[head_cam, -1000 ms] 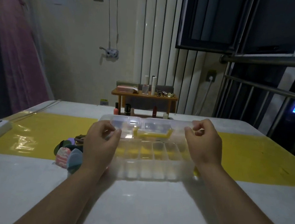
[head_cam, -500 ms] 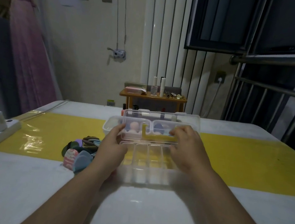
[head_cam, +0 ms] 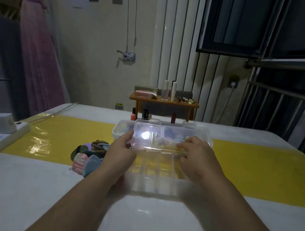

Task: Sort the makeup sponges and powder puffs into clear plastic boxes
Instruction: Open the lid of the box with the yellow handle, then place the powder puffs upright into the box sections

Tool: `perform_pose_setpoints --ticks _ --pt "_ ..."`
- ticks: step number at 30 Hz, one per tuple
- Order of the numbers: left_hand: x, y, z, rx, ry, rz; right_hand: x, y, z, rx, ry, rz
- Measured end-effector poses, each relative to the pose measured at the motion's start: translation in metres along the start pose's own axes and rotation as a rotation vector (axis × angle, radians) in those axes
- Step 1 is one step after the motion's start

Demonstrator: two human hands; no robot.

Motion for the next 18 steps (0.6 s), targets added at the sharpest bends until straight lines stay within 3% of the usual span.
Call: perform_pose_setpoints --ticks 10,18 --pt "-0.009 0.011 0.01 0.118 0.01 0.093 0.004 0.003 -0.007 -0.015 -0.038 -0.027" --pt "0.007 0.028 0.032 0.19 -0.077 0.079 0.014 -0.007 -0.065 0.237 0.074 -0.106"
Point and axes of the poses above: each hand's wrist, its own x-axis towards the middle knuckle, its own y-axis out of the back of the hand, z = x × y, the point moved 8 cm from there along x, towards the middle knuckle, and after that the axes turned 12 degrees about z, right-handed, at the moved point
